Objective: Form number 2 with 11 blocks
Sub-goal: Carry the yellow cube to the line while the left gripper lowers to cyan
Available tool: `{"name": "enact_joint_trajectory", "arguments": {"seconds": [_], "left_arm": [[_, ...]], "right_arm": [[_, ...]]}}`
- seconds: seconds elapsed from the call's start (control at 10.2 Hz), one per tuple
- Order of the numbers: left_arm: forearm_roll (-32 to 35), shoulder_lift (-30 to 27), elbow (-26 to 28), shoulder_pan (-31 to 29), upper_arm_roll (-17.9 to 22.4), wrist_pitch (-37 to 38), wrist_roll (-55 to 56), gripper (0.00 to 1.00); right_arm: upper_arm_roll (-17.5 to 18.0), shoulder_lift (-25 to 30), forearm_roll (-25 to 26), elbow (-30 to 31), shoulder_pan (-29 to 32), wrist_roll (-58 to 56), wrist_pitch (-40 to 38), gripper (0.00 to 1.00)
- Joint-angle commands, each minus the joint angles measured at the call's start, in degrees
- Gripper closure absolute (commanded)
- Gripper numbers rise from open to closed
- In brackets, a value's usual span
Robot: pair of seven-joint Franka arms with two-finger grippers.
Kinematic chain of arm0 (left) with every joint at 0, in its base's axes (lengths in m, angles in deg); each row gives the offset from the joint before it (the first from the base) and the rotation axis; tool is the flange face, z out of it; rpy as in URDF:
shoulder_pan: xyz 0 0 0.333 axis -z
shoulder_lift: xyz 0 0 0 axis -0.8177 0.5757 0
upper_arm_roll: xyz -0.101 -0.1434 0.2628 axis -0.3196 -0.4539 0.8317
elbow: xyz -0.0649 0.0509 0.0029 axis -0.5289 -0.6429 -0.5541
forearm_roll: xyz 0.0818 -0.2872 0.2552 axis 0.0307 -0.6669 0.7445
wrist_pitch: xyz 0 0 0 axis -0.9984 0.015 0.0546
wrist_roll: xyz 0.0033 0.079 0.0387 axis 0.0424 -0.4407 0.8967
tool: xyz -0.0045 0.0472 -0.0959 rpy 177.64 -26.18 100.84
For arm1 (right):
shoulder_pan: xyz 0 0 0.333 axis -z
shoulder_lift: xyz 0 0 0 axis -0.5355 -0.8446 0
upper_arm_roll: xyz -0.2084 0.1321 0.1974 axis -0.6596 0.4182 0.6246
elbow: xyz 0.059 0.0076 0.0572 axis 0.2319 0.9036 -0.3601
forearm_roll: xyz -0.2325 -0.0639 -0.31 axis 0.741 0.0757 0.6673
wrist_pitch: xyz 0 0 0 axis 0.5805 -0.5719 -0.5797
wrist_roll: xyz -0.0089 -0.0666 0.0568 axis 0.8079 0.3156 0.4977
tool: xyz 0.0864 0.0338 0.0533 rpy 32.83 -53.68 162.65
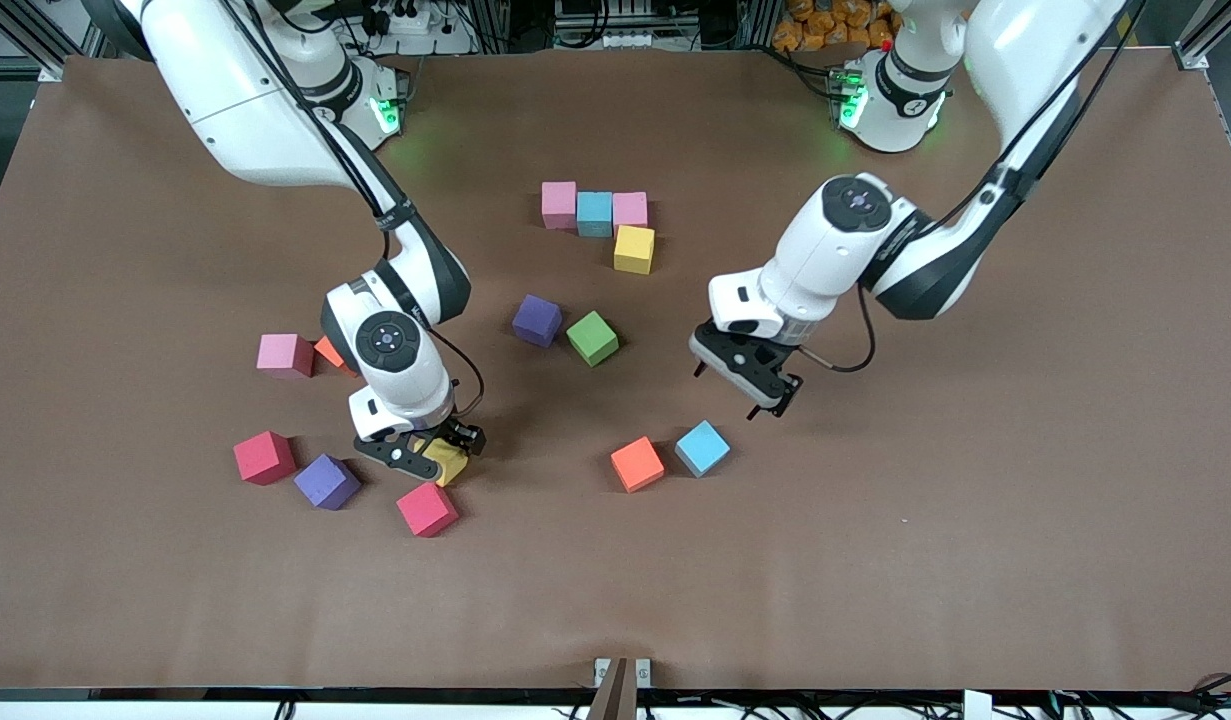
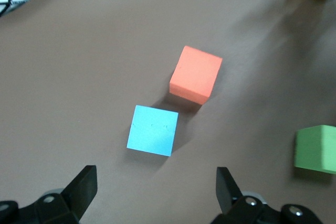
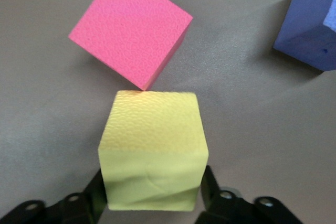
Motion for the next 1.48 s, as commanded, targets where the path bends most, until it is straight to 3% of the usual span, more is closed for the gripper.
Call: {"name": "enact_joint_trajectory", "arguments": {"seconds": [0.0,0.2,0.39,0.49,0.69,0.89,1.18,1.38], "left_arm": [[-2.06,0.47,-1.00,5.46,6.79,-2.73,-0.36,0.00],[-1.98,1.61,-0.91,7.50,11.55,-6.33,-0.54,0.00],[-2.07,3.80,-1.00,7.94,12.35,-10.90,-0.63,0.00],[-2.07,4.95,-1.44,9.68,14.62,-14.22,-0.89,0.00],[-2.42,8.19,-2.32,13.37,18.32,-20.82,-0.72,0.00],[-3.03,10.39,-3.20,14.27,19.39,-22.08,-0.80,0.00],[-3.12,13.03,-5.13,15.32,19.48,-23.93,-0.80,0.00],[-2.86,13.92,-6.62,15.67,19.56,-24.01,-0.63,0.00]], "right_arm": [[-0.25,0.82,2.95,0.73,-0.23,1.18,0.08,1.00],[-0.25,2.13,3.83,0.73,-2.23,0.56,-0.36,1.00],[0.19,4.76,3.75,0.64,-3.91,-3.37,-6.22,1.00],[1.41,6.51,3.48,0.55,-4.27,-5.57,-10.34,1.00],[7.28,8.20,2.96,0.46,-4.44,-5.86,-15.02,1.00],[13.78,9.25,0.34,0.46,-5.23,-5.42,-17.93,1.00],[18.98,8.47,-8.97,0.81,-8.30,-5.94,-18.38,1.00],[21.53,7.59,-9.96,0.81,-10.06,-5.77,-18.38,1.00]]}}
